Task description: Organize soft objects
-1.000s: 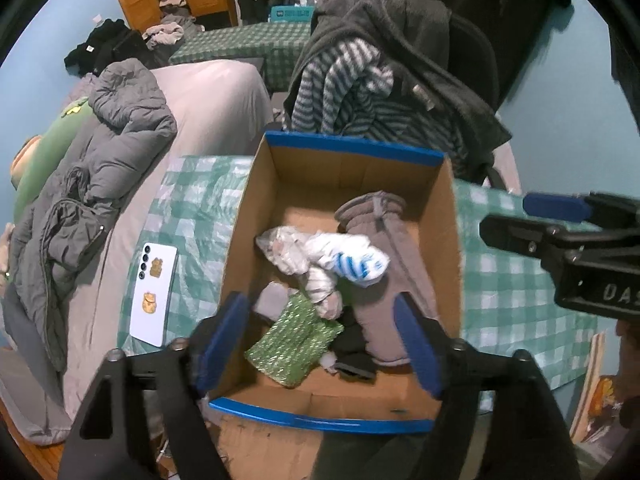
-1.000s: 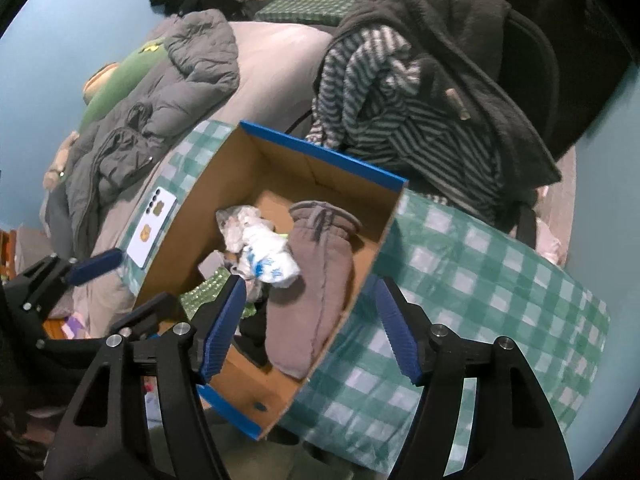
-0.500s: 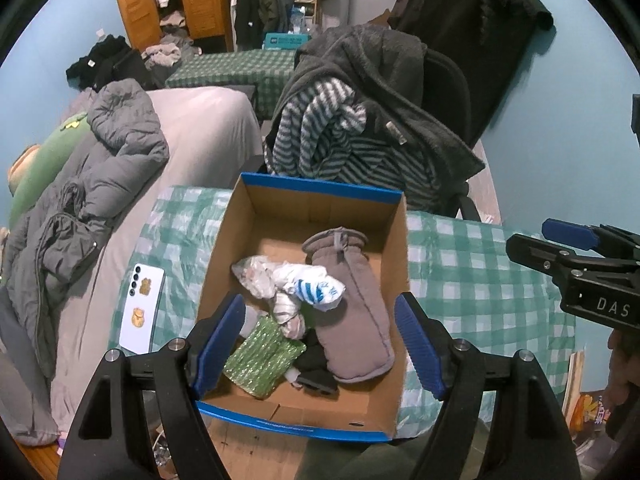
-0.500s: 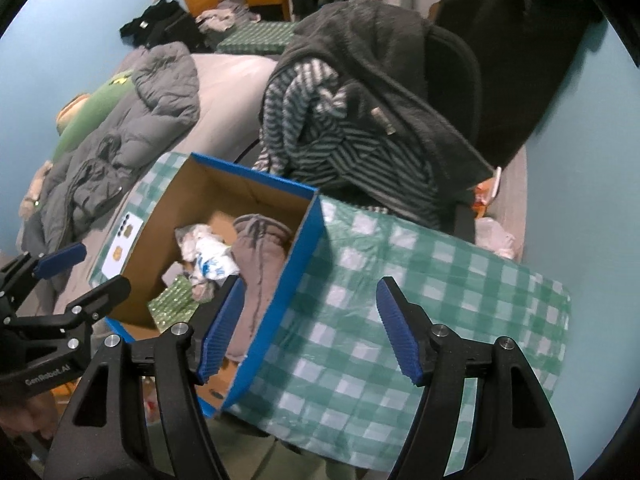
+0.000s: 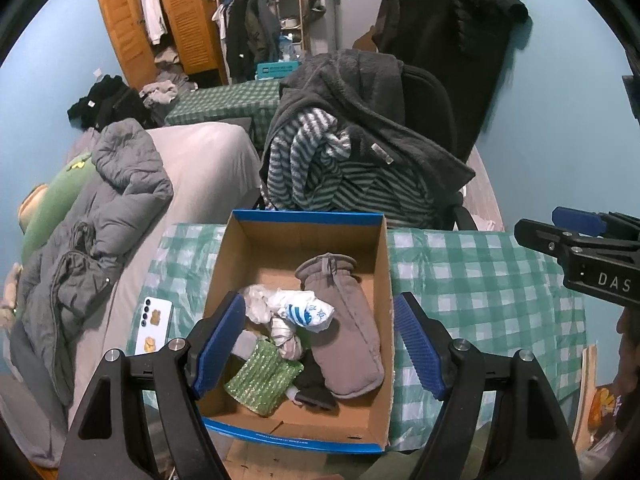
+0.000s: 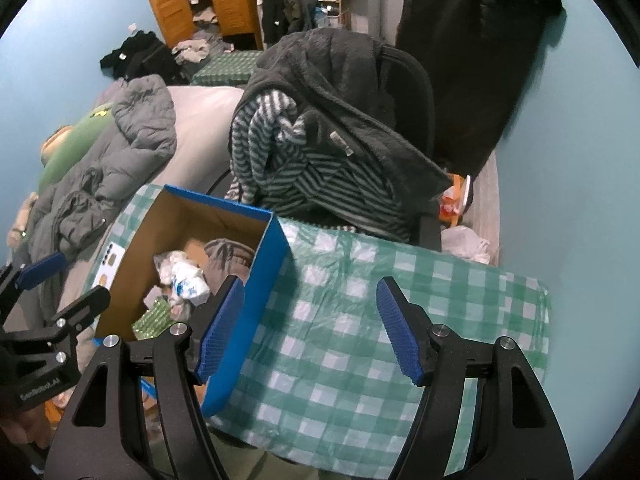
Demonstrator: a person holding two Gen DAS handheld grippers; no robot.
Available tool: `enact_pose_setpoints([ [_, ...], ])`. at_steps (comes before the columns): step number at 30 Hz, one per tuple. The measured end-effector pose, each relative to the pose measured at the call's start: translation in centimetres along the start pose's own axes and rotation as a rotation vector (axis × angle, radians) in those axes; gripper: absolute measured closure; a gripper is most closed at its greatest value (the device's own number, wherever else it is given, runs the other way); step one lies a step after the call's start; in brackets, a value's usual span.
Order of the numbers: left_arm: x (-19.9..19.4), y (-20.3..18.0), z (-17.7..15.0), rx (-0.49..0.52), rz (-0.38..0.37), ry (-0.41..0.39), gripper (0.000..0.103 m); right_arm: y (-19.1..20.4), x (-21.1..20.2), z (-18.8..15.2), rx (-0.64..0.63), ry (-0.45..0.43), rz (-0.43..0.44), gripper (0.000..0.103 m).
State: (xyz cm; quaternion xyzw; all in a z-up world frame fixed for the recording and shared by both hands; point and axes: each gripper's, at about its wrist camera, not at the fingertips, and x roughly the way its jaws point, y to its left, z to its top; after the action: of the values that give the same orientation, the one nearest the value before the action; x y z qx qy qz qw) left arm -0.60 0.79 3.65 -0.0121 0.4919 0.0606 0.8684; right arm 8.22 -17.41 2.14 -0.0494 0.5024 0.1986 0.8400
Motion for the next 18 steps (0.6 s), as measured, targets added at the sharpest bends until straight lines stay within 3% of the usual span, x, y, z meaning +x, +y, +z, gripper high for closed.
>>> enact_pose_setpoints([
  [18, 0.0, -1.4, 0.2, 0.0, -0.008, -0.002, 0.025, -1.5, -0.6, 0.1, 0.008, -0.01, -0.004, 0.034],
])
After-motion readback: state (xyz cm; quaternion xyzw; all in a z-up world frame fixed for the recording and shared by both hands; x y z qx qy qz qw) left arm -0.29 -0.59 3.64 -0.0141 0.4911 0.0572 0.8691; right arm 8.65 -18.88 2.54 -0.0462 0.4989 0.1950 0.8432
